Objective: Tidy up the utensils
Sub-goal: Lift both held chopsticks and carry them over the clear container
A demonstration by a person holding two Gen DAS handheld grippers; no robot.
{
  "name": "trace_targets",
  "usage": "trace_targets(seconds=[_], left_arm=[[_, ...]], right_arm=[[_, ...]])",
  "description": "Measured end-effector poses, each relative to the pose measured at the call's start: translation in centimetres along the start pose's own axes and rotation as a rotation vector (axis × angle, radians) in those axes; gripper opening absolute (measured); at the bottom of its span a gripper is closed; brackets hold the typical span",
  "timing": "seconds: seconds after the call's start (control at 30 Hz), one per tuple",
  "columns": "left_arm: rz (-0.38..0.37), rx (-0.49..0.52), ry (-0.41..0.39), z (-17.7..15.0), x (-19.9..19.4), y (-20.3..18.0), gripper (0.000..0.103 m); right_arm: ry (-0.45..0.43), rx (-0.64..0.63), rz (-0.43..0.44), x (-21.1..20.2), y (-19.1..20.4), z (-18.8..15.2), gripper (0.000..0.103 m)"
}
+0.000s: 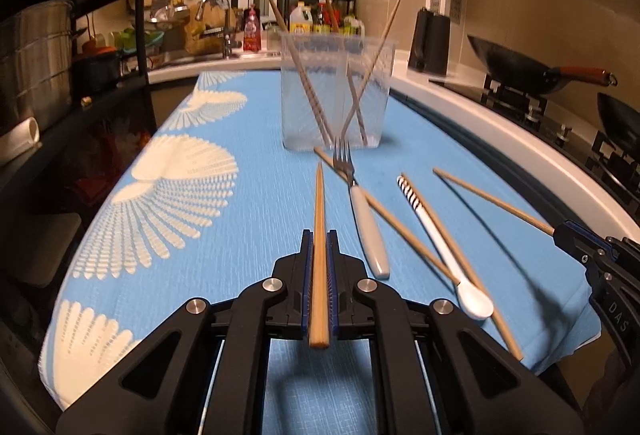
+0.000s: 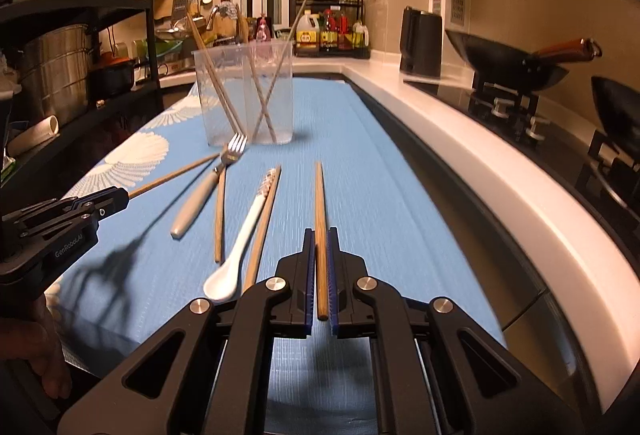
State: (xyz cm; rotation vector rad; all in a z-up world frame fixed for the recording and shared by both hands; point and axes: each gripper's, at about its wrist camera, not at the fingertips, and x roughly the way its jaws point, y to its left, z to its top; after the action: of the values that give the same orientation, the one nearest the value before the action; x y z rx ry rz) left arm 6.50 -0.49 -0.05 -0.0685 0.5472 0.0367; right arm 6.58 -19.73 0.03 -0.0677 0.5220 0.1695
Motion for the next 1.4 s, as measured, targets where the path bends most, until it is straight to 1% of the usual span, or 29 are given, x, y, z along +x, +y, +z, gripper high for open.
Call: trace_targets(seconds=[0.13, 0.33, 0.5, 0.6, 0.73, 0.87, 1.1, 1.3, 1.4], left_arm=[[0.005, 0.02, -0.092, 1.0, -1.9, 0.0, 0.007], [0.022, 0.056, -0.206, 2.1, -4.2, -0.1, 0.007], [0.012, 0.069, -0.266, 3.0, -5.5, -0.3, 0.007], [-0.002, 0.053, -0.279, 3.5, -5.9, -0.1, 0.007], [-0.016, 0.015, -0.273, 4.2, -6.1, 0.6, 0.007], [-0.05, -0.018, -0.249, 5.6, -6.4, 1.7, 0.007], [-0.136, -0.044, -0.176, 9.3, -6.1, 3.3, 0.007], [-0.173, -0.048, -0.109, 12.3, -4.4, 4.1, 0.007], [-0.195, -0.062, -0.093, 14.3, -3.3, 4.6, 0.007]], right_arm=[[-0.049, -0.015, -0.014, -1.7, 0.0, 1.6, 0.006], [-0.12, -0.053, -0.023, -4.0, 0.7, 3.7, 0.006], [-0.159, -0.067, -0.014, -5.2, 1.2, 5.1, 0.006], [-0.179, -0.069, -0.006, -5.8, 1.3, 6.2, 0.006], [-0.187, -0.069, 0.003, -6.3, 1.4, 7.7, 0.006], [-0.182, -0.067, 0.017, -6.2, 1.4, 9.4, 0.006], [-0.178, -0.032, 0.068, -5.1, 1.2, 13.0, 0.006], [-0.2, -0.025, 0.114, -3.6, 1.3, 16.0, 0.006], [-0.21, -0.02, 0.133, -2.9, 1.2, 17.6, 0.006]])
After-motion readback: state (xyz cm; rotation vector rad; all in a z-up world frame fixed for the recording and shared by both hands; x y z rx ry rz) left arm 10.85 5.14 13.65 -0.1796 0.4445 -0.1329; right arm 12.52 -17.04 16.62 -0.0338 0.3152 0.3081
